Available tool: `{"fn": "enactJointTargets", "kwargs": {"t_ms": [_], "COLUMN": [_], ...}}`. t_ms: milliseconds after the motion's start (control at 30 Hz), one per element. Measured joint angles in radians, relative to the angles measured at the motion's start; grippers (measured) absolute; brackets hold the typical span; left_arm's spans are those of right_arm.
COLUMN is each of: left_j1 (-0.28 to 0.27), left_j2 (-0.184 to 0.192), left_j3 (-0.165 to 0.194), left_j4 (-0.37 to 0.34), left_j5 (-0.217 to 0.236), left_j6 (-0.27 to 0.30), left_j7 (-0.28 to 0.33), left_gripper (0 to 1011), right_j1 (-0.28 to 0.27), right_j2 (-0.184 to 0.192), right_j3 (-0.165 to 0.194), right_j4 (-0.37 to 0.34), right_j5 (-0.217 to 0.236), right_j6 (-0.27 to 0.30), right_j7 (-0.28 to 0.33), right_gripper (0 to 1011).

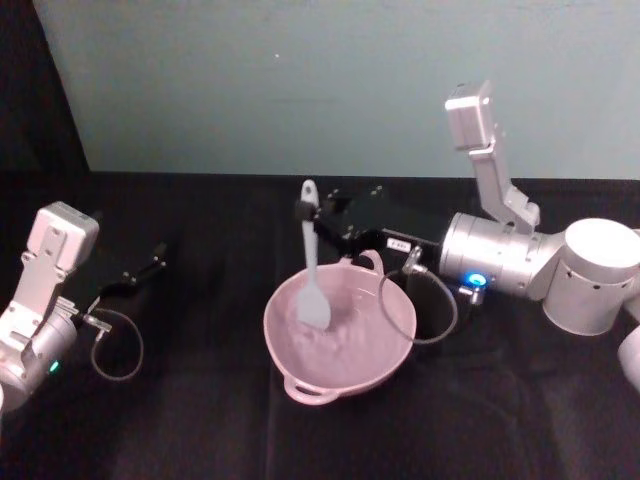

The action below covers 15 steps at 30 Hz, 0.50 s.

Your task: Use the one hand to pick up the spoon and stir the clear water in the bowl.

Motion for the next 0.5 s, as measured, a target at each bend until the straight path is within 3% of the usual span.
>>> {"fn": "enactJointTargets", "kwargs": {"t_ms": [200,500], "left_j1": [0.0,0.0], "left_j2": [0.0,0.0], "left_j3": [0.0,0.0], "left_j4": [0.0,0.0], "left_j5": [0.0,0.0], "left_j6": [0.0,0.0], "left_j7": [0.0,0.0], "left_gripper": [1005,1005], "right_j1": [-0.005,-0.068], "right_j2": [0.021,0.082], "right_j3": [0.036,0.09], "right_j4": [0.018,-0.054], "right_j5": [0.002,0.016], "right_j6": [-0.005,-0.001], "right_j7": [-0.028,-0.064], "right_gripper": [134,134]}}
